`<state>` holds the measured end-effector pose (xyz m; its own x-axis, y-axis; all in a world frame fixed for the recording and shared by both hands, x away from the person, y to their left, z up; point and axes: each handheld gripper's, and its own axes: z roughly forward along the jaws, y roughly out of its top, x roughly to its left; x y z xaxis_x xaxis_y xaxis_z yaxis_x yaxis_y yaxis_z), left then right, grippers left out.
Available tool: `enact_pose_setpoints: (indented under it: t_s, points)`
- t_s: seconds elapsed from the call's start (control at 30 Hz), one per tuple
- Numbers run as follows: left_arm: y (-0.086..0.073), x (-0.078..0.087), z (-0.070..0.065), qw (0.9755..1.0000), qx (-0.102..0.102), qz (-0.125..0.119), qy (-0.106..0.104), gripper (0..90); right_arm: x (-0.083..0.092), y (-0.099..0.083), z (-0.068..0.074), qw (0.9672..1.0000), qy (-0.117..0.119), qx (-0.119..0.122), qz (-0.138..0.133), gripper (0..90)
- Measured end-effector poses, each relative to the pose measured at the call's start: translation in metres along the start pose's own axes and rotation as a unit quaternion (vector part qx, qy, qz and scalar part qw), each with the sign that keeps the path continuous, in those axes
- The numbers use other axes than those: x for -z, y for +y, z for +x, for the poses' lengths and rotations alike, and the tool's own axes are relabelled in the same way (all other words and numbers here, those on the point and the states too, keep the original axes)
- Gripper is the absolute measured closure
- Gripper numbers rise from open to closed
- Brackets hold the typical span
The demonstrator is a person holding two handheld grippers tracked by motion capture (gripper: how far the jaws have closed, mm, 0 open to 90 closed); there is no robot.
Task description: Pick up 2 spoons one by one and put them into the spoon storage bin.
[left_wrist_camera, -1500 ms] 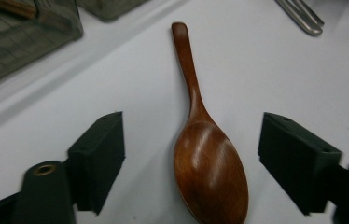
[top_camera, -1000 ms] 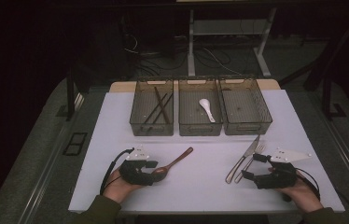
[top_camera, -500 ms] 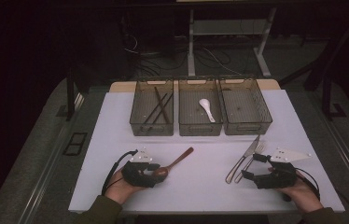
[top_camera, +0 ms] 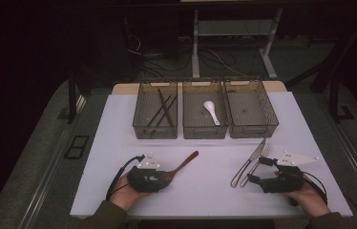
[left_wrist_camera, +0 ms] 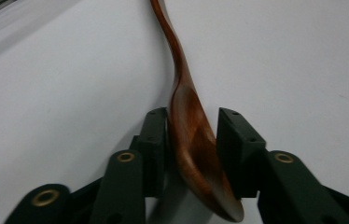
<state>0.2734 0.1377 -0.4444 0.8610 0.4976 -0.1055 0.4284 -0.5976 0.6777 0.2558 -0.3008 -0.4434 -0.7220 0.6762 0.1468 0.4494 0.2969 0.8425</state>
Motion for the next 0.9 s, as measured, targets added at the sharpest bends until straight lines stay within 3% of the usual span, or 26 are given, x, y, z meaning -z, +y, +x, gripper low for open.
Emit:
enact_pose_setpoints:
  t_s: [0.2,0.37,0.6,0.9]
  points:
    - [0.004,-0.002,-0.005,0.9999,-0.007,0.012,0.003,76.7,0.0,0.0,0.0,1.0,0.001,0.0,-0.001,17.1]
    - [0.005,-0.001,-0.007,0.9997,-0.003,0.016,0.016,77.9,0.0,0.0,0.0,1.0,0.001,0.0,-0.002,17.1]
    - [0.008,0.012,-0.004,0.9992,-0.01,-0.007,0.037,78.6,0.0,0.001,0.0,1.0,0.003,0.0,-0.002,17.1]
    - [0.016,0.019,-0.001,0.9987,-0.022,-0.034,0.032,78.7,0.0,0.001,0.001,1.0,0.003,0.0,-0.002,17.1]
